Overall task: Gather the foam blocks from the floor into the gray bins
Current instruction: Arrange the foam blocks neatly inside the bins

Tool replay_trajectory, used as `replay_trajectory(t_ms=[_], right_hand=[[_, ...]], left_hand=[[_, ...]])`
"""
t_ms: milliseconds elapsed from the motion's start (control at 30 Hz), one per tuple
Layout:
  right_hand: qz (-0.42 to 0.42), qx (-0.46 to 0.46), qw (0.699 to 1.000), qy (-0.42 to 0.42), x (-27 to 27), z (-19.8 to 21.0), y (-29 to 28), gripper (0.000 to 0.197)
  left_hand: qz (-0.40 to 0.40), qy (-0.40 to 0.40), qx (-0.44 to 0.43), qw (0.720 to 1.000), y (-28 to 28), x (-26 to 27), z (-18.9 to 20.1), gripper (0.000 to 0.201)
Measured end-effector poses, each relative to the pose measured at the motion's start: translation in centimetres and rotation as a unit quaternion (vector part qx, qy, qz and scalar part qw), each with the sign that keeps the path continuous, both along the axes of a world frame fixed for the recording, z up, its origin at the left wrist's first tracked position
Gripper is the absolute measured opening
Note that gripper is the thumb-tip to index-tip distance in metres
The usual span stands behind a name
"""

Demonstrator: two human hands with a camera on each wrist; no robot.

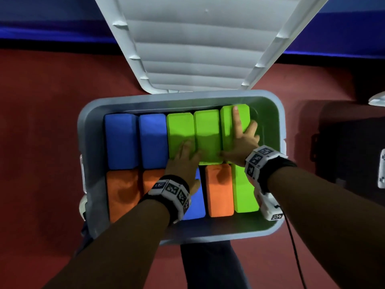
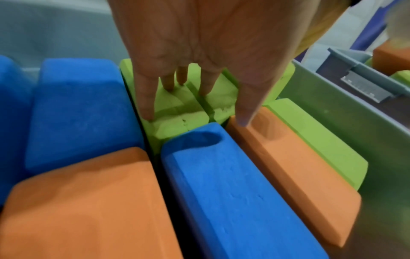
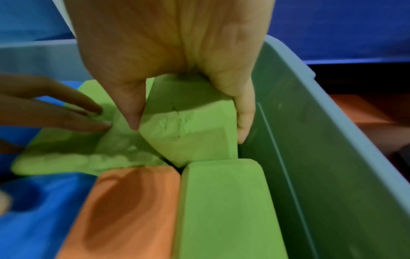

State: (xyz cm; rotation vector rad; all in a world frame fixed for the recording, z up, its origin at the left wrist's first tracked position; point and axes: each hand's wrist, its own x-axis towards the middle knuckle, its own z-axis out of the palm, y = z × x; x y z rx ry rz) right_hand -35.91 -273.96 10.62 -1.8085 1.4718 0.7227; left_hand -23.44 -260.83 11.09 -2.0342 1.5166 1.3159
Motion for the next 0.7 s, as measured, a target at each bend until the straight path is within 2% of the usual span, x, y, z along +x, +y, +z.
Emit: replay_trajectory(t_ms=[100, 167, 233, 367, 467, 533, 633, 700], right_hand=[[0.007, 0.0, 1.0, -0.03, -0.7, -1.5, 0.0, 0.124], [0.022, 0.007, 0.999, -0.038, -1.4, -1.5, -0.3, 0.117], [0.041, 0.014, 0.999, -0.021, -1.5, -1.1, -0.5, 0.114], [0.068, -0.012, 0.996, 0.061, -0.6, 0.6, 1.0, 0.105], [0.097, -0.099, 0.989, 0.057, -0.9, 2.5, 5.1, 0.089], [0.101, -0.116, 0.987, 0.045, -1.8, 3.6, 8.7, 0.08], [0.146, -0.037, 0.988, 0.044, -3.1, 3.9, 13.9, 0.073], [0.165, 0.042, 0.985, 0.036, -4.0, 2.8, 16.3, 0.08]], left_hand=[[0.077, -0.049, -0.027, 0.996, 2.8, 0.9, 0.4, 0.072], [0.132, -0.067, 0.0, 0.989, 5.2, 1.0, 1.0, 0.066], [0.154, -0.048, 0.041, 0.986, 7.6, 0.7, 1.5, 0.068], [0.118, -0.016, 0.055, 0.991, 9.9, -1.2, 1.6, 0.072], [0.065, -0.017, 0.068, 0.995, 9.6, -3.0, 1.4, 0.07], [0.026, -0.02, 0.094, 0.995, 9.4, -4.1, 1.1, 0.068], [0.01, -0.03, 0.11, 0.993, 9.4, -5.1, 0.4, 0.074], [0.006, -0.024, 0.109, 0.994, 9.3, -5.2, 0.2, 0.077]])
